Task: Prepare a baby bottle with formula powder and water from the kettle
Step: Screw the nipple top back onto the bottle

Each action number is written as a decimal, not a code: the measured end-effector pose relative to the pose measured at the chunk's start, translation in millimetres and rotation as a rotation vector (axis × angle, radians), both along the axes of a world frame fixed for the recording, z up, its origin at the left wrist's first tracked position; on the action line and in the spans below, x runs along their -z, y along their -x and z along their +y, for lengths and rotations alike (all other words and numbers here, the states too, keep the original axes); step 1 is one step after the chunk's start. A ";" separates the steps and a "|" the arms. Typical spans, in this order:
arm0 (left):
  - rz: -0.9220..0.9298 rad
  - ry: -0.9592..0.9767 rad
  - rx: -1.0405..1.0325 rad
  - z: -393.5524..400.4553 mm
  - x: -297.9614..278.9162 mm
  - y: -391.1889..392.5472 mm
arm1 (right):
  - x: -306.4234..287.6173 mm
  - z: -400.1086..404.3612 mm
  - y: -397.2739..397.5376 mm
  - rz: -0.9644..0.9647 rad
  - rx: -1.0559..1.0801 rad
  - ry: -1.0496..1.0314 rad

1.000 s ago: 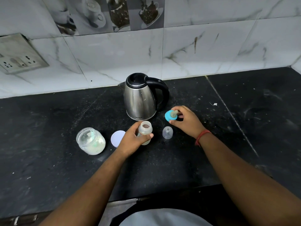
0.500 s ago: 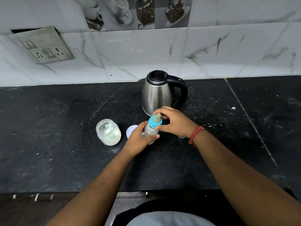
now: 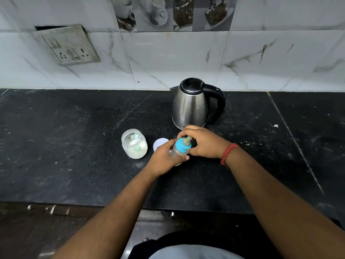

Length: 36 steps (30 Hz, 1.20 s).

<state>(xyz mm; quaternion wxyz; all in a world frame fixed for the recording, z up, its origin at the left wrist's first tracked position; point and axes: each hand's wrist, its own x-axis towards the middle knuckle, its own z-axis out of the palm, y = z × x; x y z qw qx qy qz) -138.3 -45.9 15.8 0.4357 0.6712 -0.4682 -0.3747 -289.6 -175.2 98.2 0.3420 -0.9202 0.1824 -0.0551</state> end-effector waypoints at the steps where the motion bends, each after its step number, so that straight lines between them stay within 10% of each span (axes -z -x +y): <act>1: 0.002 -0.003 0.007 0.9 0.4 1.2 | -1.7 0.7 -0.1 0.014 -0.023 0.012; 23: 0.070 0.083 -0.037 8.1 -14.1 6.9 | -12.7 17.9 -5.4 0.217 0.231 0.523; 29: 0.068 0.109 -0.075 7.0 -23.6 -1.4 | -14.3 1.0 -3.7 -0.008 0.138 0.045; 36: 0.048 0.101 -0.062 5.5 -25.8 -6.3 | -13.2 3.3 -8.3 -0.099 0.071 0.028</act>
